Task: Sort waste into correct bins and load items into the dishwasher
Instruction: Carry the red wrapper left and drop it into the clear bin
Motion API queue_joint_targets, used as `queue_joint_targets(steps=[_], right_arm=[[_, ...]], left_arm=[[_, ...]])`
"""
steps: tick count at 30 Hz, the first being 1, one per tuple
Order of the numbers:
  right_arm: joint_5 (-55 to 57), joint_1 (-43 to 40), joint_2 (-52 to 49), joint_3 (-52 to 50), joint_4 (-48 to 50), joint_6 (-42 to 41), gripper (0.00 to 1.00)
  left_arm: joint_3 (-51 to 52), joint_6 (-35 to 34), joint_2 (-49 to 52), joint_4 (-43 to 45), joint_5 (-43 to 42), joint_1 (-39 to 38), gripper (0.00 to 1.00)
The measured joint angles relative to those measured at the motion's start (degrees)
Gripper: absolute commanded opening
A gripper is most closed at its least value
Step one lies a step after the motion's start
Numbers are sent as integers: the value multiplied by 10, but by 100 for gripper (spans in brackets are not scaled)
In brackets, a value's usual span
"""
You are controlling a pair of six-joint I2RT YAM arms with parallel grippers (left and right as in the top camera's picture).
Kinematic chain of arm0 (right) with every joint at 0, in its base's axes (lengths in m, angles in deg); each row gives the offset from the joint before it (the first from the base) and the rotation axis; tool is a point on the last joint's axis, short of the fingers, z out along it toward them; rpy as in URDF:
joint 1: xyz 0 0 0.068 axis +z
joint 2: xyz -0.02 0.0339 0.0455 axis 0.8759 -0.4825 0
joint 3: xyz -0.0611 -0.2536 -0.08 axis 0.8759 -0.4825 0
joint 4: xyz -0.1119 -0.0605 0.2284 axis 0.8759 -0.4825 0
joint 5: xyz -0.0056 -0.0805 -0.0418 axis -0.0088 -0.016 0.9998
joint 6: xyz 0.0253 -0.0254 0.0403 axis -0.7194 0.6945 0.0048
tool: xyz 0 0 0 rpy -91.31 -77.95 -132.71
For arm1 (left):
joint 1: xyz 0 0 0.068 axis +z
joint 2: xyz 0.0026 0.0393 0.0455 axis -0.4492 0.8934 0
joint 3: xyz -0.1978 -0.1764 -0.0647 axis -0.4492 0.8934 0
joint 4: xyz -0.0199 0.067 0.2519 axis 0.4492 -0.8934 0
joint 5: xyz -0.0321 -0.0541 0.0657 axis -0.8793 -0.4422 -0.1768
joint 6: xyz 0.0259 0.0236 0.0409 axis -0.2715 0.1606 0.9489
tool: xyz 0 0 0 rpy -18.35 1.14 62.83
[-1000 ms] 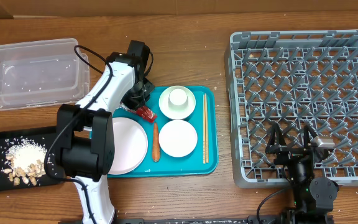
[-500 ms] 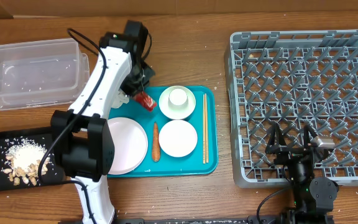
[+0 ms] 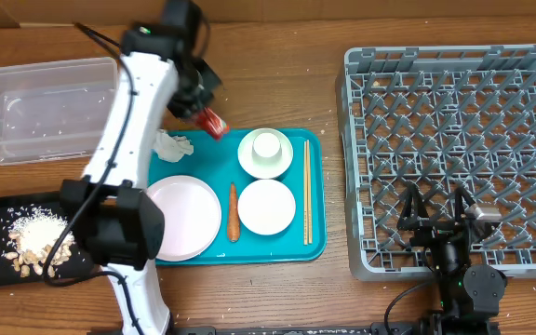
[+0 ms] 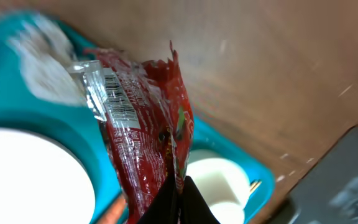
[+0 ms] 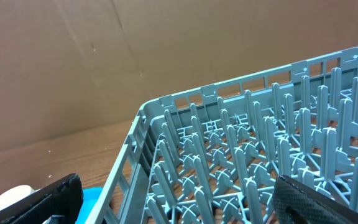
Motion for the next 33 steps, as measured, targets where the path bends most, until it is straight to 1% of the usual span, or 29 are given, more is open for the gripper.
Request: queue_joint_targets(steps=[3, 6, 15, 20, 21, 22, 24, 25, 26, 33], right_arm=[[0, 0, 0, 0, 0, 0, 100], [0, 0, 0, 0, 0, 0, 100], [0, 0, 0, 0, 0, 0, 100], [0, 0, 0, 0, 0, 0, 100], [0, 0, 0, 0, 0, 0, 100], [0, 0, 0, 0, 0, 0, 100], [0, 0, 0, 0, 0, 0, 100], [0, 0, 0, 0, 0, 0, 100], [0, 0, 0, 0, 0, 0, 100], [0, 0, 0, 0, 0, 0, 100]], left_arm=[[-64, 5, -1, -3, 42, 37, 4], [-94, 5, -5, 26, 72, 81, 4], [-83, 5, -7, 138, 129, 198, 4], [-52, 5, -6, 159, 159, 242, 5], [-45, 5, -5, 162, 163, 250, 20], [-41, 10, -3, 162, 166, 257, 45], [-36, 16, 3, 163, 169, 268, 86], [-35, 21, 6, 163, 169, 272, 96], [-35, 28, 10, 163, 168, 275, 100], [-34, 95, 16, 152, 123, 274, 100]])
